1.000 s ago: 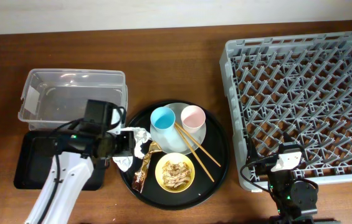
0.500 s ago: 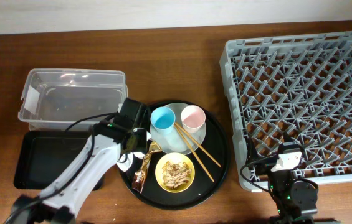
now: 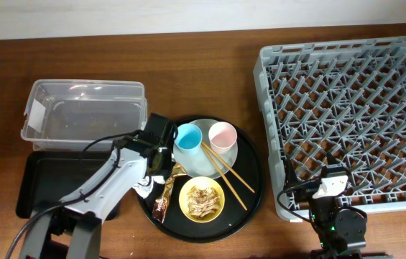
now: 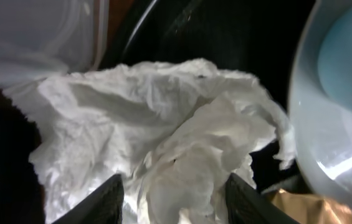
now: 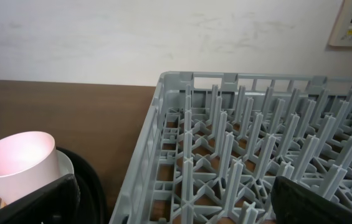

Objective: Sort waste into correct bins and load items into the dishwasher rack
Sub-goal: 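Carry the napkin with the left gripper and drop it into the clear bin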

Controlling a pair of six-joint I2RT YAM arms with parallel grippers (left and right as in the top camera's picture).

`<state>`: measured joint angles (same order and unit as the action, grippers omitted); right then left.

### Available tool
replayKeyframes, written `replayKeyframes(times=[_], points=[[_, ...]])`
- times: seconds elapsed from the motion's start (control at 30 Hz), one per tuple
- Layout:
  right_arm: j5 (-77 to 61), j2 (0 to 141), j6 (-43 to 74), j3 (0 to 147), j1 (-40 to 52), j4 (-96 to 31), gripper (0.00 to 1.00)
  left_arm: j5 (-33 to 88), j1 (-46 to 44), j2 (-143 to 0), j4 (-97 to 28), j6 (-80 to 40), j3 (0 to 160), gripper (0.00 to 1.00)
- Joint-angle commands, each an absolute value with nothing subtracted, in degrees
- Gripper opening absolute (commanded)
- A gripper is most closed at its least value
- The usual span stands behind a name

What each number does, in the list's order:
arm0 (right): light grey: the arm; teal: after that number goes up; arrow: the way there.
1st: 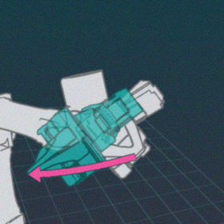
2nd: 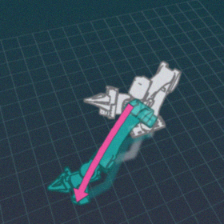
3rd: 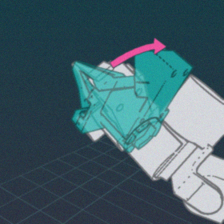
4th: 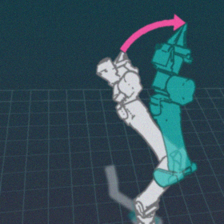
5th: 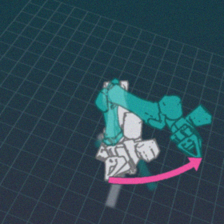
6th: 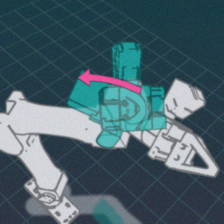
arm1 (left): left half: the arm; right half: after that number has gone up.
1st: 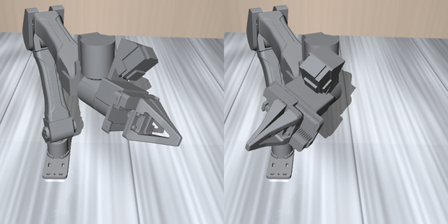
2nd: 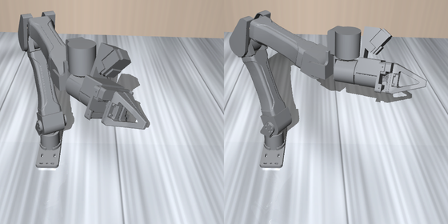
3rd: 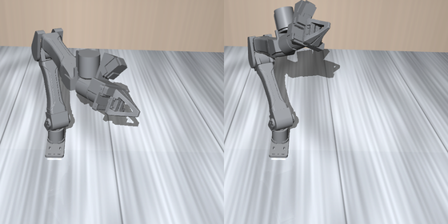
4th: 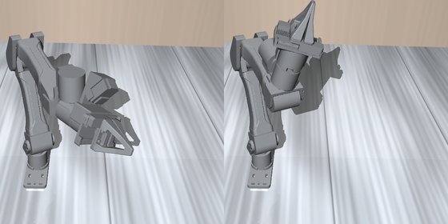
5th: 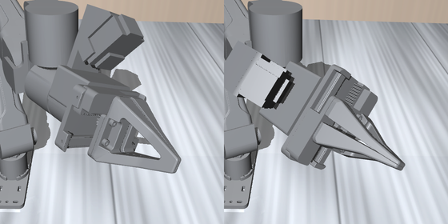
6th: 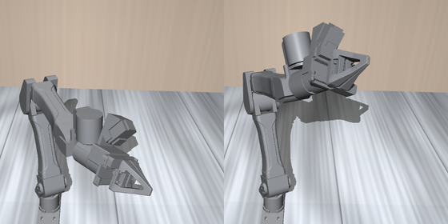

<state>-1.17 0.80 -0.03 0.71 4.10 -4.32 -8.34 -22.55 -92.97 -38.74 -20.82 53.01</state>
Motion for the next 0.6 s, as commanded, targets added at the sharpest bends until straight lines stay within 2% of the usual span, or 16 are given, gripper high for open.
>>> replayKeyframes(times=[0.0,0.17,0.23,0.57], points=[[-1.3,0.2,0.0,0.3,3.7,-4.4,0.99,-6.8,-22.7,-95.2,-38.4,-21.2,51.3,0.39],[-1.3,0.2,0.0,0.3,3.7,-4.4,0.98,-6.4,-22.7,-95.0,-38.2,-21.2,51.9,0.07],[-1.3,0.2,0.0,0.3,3.7,-4.4,0.99,-6.4,-22.7,-94.4,-39.4,-21.2,53.0,0.0],[-1.3,0.2,0.0,0.3,3.7,-4.4,0.99,-6.5,-22.7,-83.0,-51.6,-20.9,66.2,0.0]])
